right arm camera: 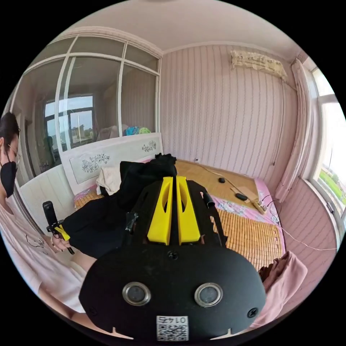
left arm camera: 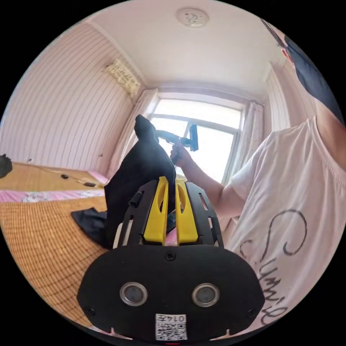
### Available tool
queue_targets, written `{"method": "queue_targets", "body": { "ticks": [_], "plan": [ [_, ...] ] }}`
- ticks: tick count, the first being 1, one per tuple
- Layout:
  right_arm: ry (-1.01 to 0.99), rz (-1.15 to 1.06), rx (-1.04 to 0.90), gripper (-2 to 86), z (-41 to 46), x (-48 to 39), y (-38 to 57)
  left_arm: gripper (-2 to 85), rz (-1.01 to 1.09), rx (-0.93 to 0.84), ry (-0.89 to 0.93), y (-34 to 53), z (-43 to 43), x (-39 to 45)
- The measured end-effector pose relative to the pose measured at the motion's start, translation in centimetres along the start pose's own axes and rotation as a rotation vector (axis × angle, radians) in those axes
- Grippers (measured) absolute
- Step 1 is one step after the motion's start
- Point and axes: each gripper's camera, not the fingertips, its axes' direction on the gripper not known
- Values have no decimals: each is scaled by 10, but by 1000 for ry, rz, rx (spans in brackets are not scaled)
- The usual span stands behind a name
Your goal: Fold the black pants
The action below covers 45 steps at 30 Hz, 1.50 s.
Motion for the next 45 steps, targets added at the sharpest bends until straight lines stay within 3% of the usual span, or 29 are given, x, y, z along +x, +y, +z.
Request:
{"method": "queue_targets", "body": {
  "ticks": [2, 4, 7, 9, 12, 14, 19, 27, 29, 32, 36, 38, 42, 45],
  "plan": [
    [11, 6, 158, 6, -53, -4, -36, 5, 51, 168, 215, -47, 11, 11],
    [-79, -73, 382, 6, -103, -31, -69, 5, 143, 276, 300, -67, 5, 29],
    [-144, -222, 399, 6, -104, -71, -95, 5, 154, 325, 259, -64, -14, 34],
    [-179, -249, 306, 5, -72, -82, -100, 5, 69, 281, 145, -50, -26, 13],
    [-238, -208, 91, 4, 19, -82, -82, 5, -217, 167, -123, -2, -56, -40],
    [-300, -146, -116, 3, 95, -78, -56, 4, -457, 114, -316, 46, -88, -71],
    [-377, -108, -676, 7, 305, -133, 63, 5, -701, -9, -666, 107, -125, -91],
    [-658, -203, -742, 41, 477, -264, 10, 38, -762, 103, -1104, 47, -260, -143],
    [-626, -210, -785, 66, 510, -287, 10, 63, -842, 76, -1299, 45, -294, -176],
    [-607, -273, -838, 76, 526, -297, 38, 77, -884, 36, -1424, 50, -306, -192],
    [-483, -405, -864, 82, 495, -240, 119, 74, -859, -48, -1389, 65, -276, -196],
    [-383, -374, -916, 87, 477, -196, 163, 69, -851, -149, -1250, 78, -234, -208],
    [-179, -124, -1078, 136, 434, -88, 247, 69, -806, -312, -1023, 93, -145, -235],
    [-205, 96, -1070, 165, 413, -41, 280, 82, -746, -454, -886, 95, -64, -264]
  ]
}}
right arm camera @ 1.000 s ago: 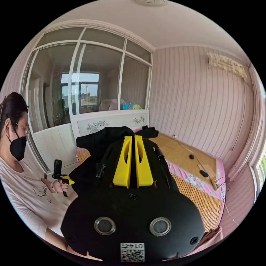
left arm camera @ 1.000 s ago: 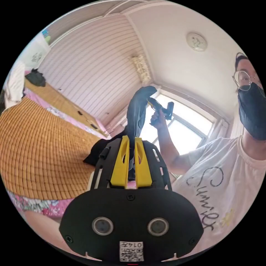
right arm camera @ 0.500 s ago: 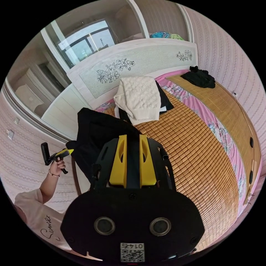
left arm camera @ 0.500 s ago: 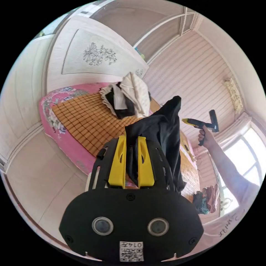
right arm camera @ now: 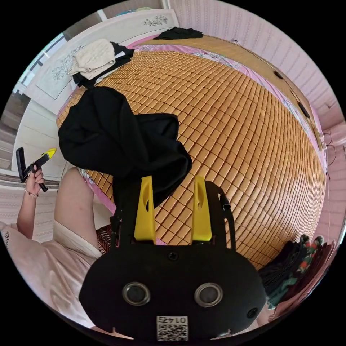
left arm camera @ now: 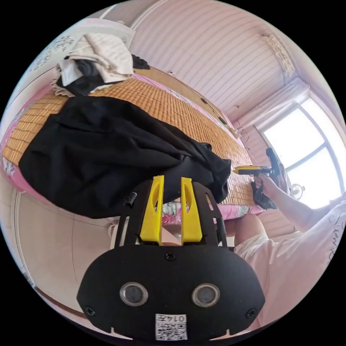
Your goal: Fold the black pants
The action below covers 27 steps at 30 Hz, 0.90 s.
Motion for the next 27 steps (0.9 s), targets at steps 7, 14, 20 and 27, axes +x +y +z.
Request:
{"method": "queue_targets", "body": {
  "ticks": [7, 14, 20, 27],
  "plan": [
    [-182, 123, 14, 25, 32, 40, -7, 103, 264, -272, -43, -44, 128, 101],
    [-16, -134, 208, 6, -95, 71, -42, 20, 484, -362, -269, -45, 166, 139],
    [322, -235, 240, 43, -152, 94, -139, -9, 452, -297, -177, -44, 128, 143],
    [-87, -93, 79, 135, -50, 125, -69, -10, 336, -202, -107, -38, 94, 131]
  ]
}}
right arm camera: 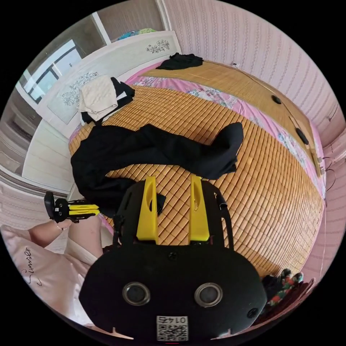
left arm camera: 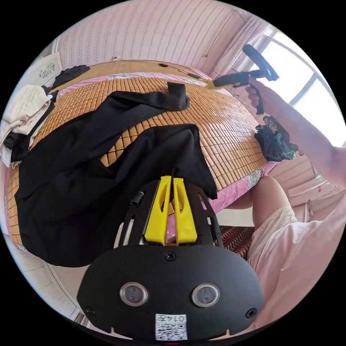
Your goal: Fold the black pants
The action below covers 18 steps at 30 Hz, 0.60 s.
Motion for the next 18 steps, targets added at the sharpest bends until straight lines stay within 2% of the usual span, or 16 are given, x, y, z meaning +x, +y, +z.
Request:
{"method": "queue_targets", "body": {
  "ticks": [4, 7, 10, 14, 18],
  "plan": [
    [-332, 184, -87, 137, 65, -10, 102, -9, -18, 6, 22, 0, -4, 0],
    [-473, 268, -94, 118, 89, -12, 130, -9, -2, 15, 16, -3, -9, 5],
    [-477, 248, -71, 33, 92, -10, 132, -9, 0, 22, 21, -5, -15, 9],
    [-416, 174, 1, 9, 50, 5, 140, -8, 31, 34, 15, -6, -27, 12],
    [-412, 163, 141, 2, -41, 53, 165, -3, 74, 40, 67, -7, -39, 15]
  ]
}}
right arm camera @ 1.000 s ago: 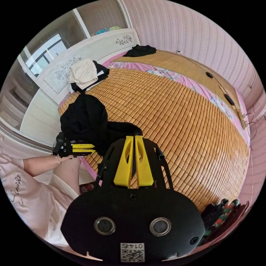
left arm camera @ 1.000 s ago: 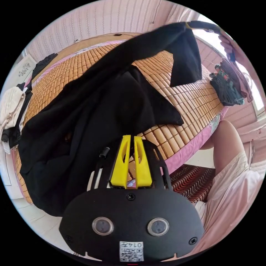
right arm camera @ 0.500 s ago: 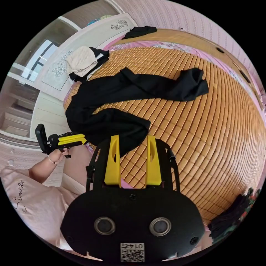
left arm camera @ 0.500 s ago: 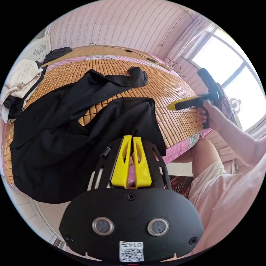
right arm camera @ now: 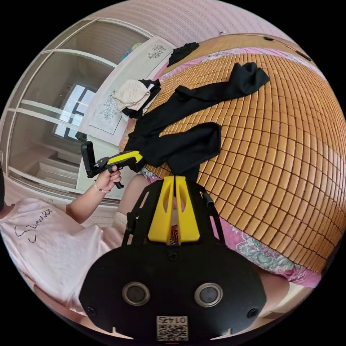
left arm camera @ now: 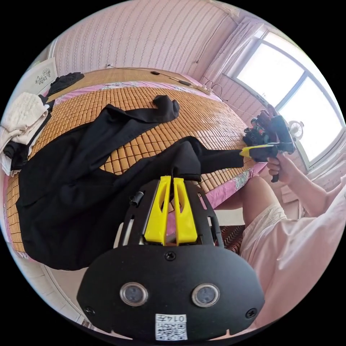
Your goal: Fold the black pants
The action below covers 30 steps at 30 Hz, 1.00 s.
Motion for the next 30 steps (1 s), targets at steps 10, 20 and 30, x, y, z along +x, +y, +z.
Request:
{"method": "queue_targets", "body": {
  "ticks": [10, 20, 30],
  "plan": [
    [576, 253, 66, 0, -144, 81, -10, 64, 85, -159, 109, -3, 25, 21],
    [614, 294, -24, -2, -49, 100, 19, 62, 10, -172, 18, -33, 40, 8],
    [793, 293, -140, -4, -62, 125, 1, 62, -101, -139, -4, -53, 43, -11]
  ]
}}
